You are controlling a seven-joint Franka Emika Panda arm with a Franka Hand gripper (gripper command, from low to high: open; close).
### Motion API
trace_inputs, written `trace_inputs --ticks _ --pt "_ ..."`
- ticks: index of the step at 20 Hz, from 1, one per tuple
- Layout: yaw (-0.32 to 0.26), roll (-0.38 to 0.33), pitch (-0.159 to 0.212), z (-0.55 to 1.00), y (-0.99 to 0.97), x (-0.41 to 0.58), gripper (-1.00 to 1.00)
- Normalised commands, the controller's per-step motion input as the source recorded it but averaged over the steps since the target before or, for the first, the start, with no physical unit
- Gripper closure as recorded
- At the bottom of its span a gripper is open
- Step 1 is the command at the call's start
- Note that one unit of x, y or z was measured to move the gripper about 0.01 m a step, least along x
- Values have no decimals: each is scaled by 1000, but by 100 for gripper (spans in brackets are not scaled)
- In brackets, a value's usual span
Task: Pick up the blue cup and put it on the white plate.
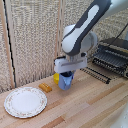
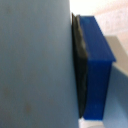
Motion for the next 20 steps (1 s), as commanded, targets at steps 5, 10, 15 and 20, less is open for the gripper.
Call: trace_inputs --ticks 5,10,15,20 --pt "-170 10 30 540 432 289 100" --pt "-102 -8 23 160 699 303 100" --pt "-65 -33 3 0 865 286 100" --pt "-64 -16 0 0 900 334 100"
